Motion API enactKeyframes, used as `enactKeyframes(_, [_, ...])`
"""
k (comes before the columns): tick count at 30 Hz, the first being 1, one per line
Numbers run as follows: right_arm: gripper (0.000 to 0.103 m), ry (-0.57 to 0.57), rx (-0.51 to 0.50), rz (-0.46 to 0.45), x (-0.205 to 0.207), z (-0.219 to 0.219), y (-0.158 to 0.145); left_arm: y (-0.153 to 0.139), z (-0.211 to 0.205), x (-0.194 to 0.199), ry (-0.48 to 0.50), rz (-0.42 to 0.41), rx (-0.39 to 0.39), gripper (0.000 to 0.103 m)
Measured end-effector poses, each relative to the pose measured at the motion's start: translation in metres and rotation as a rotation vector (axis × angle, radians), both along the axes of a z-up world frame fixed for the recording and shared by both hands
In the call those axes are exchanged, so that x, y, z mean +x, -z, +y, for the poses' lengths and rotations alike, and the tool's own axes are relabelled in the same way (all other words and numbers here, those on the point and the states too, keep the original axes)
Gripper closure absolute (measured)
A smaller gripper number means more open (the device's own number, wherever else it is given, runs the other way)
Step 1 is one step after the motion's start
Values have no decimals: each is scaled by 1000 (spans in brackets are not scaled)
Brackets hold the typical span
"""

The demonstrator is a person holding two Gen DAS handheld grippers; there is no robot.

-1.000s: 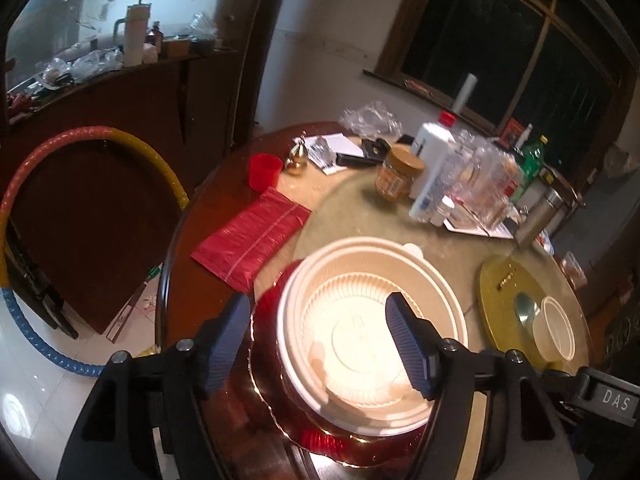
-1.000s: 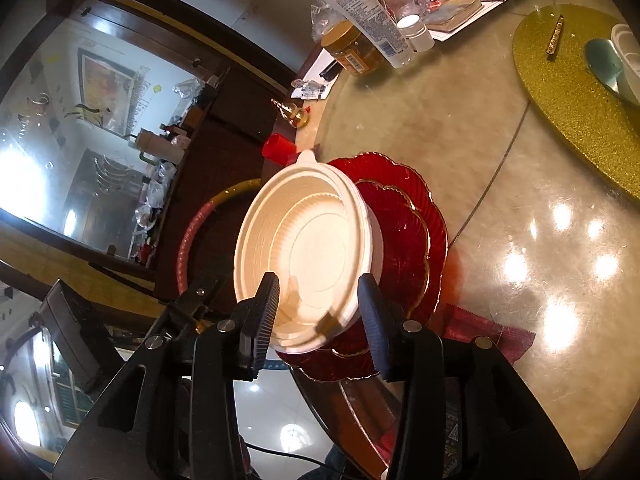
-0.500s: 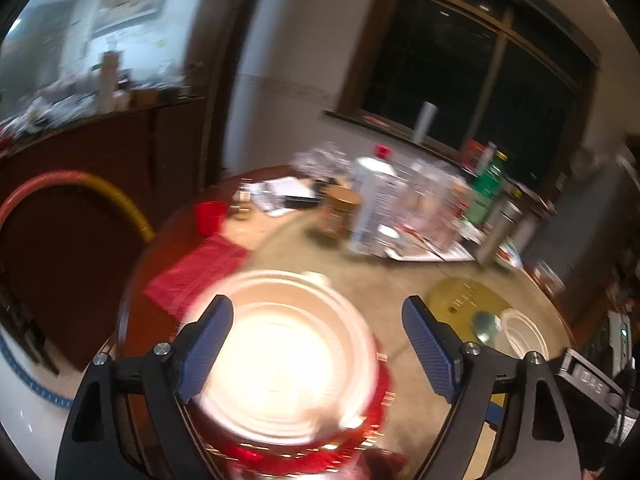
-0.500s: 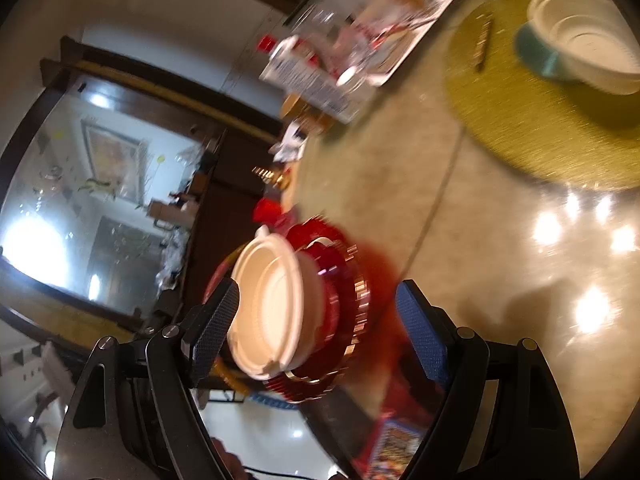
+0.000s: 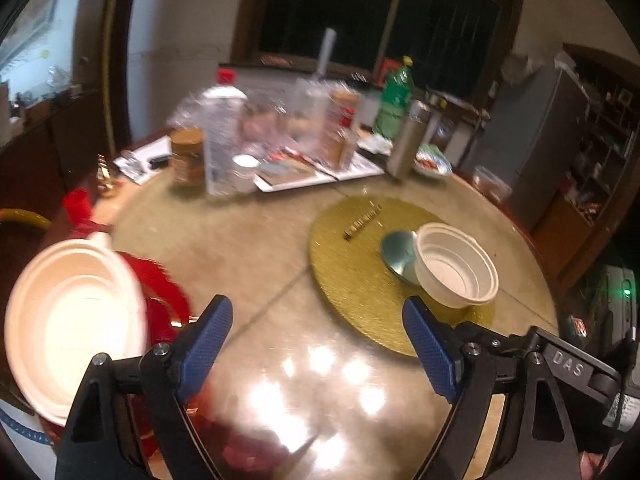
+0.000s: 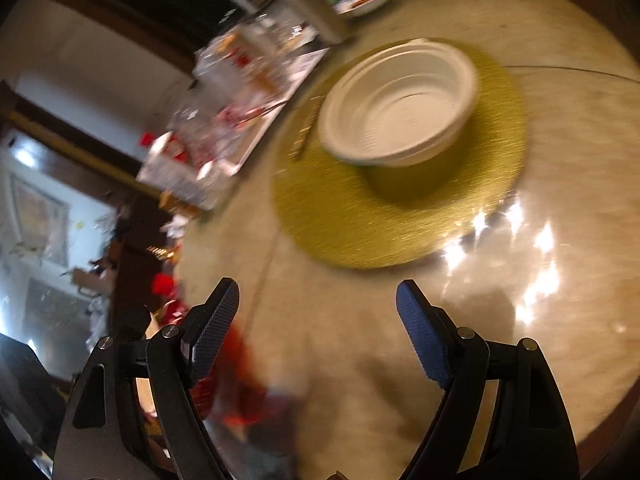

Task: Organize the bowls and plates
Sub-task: 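Move both tools to the remaining beige bowl on the gold mat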

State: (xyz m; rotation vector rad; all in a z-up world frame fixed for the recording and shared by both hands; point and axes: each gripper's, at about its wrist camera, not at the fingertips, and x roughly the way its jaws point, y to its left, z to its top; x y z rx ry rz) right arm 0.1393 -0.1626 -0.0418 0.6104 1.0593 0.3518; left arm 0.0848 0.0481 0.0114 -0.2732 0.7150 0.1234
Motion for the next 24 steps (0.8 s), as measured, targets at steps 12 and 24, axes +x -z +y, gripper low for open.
enactKeyframes(12, [21, 196, -89, 13, 30, -78, 11, 31, -56, 77, 70, 122, -3, 16])
enactKeyframes(24, [0, 231, -250, -34, 81, -92, 5, 50, -76, 133, 50, 174, -19, 16])
